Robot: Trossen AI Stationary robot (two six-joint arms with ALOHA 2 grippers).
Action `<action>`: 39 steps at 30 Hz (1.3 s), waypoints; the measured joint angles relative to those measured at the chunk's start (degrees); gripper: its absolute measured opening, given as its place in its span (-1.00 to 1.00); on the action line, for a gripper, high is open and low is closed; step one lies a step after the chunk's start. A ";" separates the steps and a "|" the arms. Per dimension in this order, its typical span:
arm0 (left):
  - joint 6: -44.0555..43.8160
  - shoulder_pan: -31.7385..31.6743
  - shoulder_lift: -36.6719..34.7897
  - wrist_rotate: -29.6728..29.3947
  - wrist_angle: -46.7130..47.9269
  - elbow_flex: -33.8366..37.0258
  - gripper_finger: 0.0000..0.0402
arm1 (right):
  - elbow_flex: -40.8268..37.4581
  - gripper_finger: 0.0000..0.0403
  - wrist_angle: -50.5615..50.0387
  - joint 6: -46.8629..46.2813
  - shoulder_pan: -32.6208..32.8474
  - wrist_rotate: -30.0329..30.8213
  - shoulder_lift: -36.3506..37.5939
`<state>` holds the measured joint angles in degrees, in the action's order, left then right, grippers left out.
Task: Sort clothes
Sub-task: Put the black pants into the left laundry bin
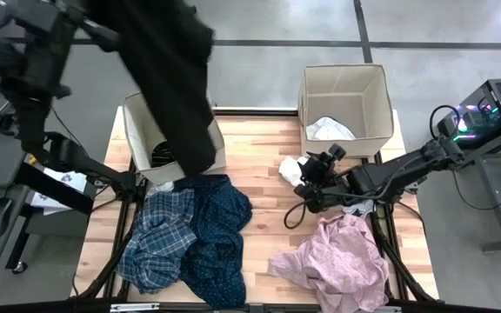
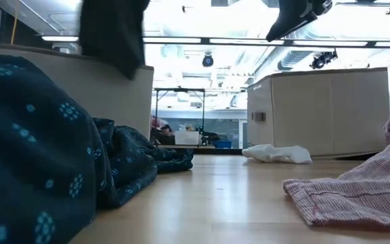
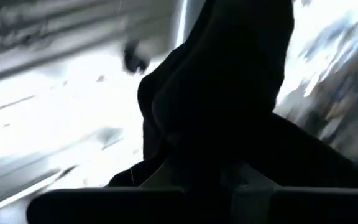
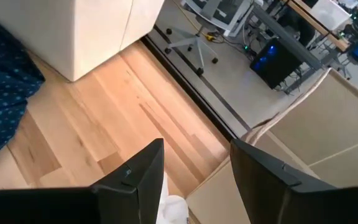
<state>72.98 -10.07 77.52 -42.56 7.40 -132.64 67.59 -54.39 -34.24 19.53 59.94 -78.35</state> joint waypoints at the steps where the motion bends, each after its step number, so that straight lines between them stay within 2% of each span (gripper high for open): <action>1: 2.00 -0.05 -0.07 -4.44 0.31 -0.13 -0.97 | 0.00 -0.15 0.02 0.00 -0.16 0.00 0.00; 4: 4.28 -0.78 -0.22 -14.51 3.35 0.12 -0.97 | 0.00 -0.15 0.43 0.12 -0.79 0.00 0.00; 8: -1.41 -2.20 -0.02 -14.50 15.24 0.84 -0.97 | 0.00 -0.15 1.04 0.17 -1.32 -0.02 0.00; 12: -10.44 -6.98 0.87 -9.10 25.01 3.08 -0.97 | 0.00 -0.15 2.06 1.25 -1.33 -0.49 0.00; 20: -25.42 -23.07 3.99 1.37 34.66 9.13 -0.97 | 0.00 -0.15 2.92 3.19 -1.33 -2.03 0.00; 24: -32.66 -28.30 6.48 13.39 47.86 12.69 -0.95 | 0.00 -0.15 2.91 3.21 -1.33 -2.08 0.00; 26: -34.32 -29.70 8.14 19.74 55.59 14.57 -0.94 | 0.00 -0.15 2.90 3.43 -1.33 -2.12 0.00; 28: -34.86 -30.23 10.12 23.65 63.38 16.44 -0.91 | 0.00 -0.15 2.89 3.56 -1.33 -2.16 0.00; 30: -35.61 -30.23 12.40 23.64 69.51 17.77 -0.87 | 0.00 -0.15 2.89 3.65 -1.33 -2.18 0.00; 34: -39.23 -30.68 15.91 17.04 77.32 19.55 -0.70 | 0.00 -0.15 2.90 3.33 -1.33 -2.38 0.00; 37: -41.76 -32.50 17.01 13.77 77.89 19.15 -0.54 | 0.00 -0.15 2.91 3.23 -1.33 -2.45 0.00; 39: -44.01 -34.16 17.00 15.12 77.94 18.28 -0.43 | 0.00 -0.15 2.91 3.21 -1.33 -2.82 0.00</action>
<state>28.97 -44.23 94.52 -27.43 85.34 -114.36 67.59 -51.48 -31.03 18.20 57.13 -78.35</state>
